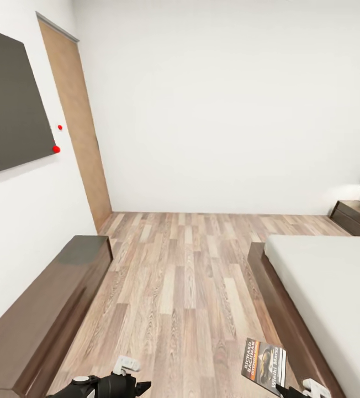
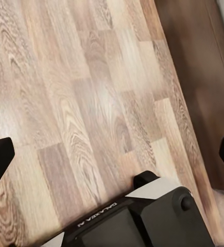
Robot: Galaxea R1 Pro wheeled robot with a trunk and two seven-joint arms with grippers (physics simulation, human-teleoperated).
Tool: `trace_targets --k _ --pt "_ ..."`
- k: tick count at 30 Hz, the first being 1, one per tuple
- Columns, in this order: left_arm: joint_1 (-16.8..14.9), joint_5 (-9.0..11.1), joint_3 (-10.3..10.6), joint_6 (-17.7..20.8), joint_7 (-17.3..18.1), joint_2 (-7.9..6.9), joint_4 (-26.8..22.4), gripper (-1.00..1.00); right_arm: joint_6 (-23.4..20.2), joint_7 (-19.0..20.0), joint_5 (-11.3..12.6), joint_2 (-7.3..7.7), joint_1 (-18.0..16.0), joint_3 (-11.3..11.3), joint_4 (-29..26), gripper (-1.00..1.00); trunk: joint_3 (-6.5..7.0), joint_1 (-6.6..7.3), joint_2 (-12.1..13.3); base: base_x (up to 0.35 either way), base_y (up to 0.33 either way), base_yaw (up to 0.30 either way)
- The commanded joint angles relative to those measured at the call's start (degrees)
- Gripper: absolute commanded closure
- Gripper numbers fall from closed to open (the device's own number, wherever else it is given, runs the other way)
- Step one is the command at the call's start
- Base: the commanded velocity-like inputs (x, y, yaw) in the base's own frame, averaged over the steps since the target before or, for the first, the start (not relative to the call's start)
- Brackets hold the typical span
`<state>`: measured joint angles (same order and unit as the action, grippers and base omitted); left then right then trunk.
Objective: In the bedroom, move the book from the bed onto either nightstand, and place the two sandals side by side next to the bed.
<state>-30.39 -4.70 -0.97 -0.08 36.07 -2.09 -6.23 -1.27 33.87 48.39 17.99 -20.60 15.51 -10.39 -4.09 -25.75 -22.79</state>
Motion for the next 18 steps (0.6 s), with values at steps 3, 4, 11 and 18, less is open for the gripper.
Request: trace_targets --k 3,4,11,18 --pt "0.0 -0.5 -0.2 0.0 0.2 -0.02 -0.1 -1.0 -0.1 0.1 0.7 0.03 -0.1 0.3 0.0 1.0 -0.08 -0.03 -0.1 0.007 0.0 -0.137" --pt "0.0 -0.5 -0.2 0.0 0.2 -0.02 -0.1 -1.0 -0.1 0.1 0.7 0.03 -0.1 0.3 0.0 1.0 -0.08 -0.03 -0.1 0.113 0.0 -0.053" --pt "0.0 -0.5 -0.2 0.0 0.2 -0.02 -0.1 -1.0 -0.1 0.0 0.7 0.03 -0.1 0.3 0.1 1.0 -0.07 -0.03 -0.1 0.283 0.0 -0.011" --pt "0.0 -0.5 -0.2 0.0 0.2 -0.02 -0.1 -1.0 -0.1 -0.1 0.7 0.03 -0.1 0.3 0.2 1.0 -0.07 -0.03 -0.1 0.326 0.0 0.0"
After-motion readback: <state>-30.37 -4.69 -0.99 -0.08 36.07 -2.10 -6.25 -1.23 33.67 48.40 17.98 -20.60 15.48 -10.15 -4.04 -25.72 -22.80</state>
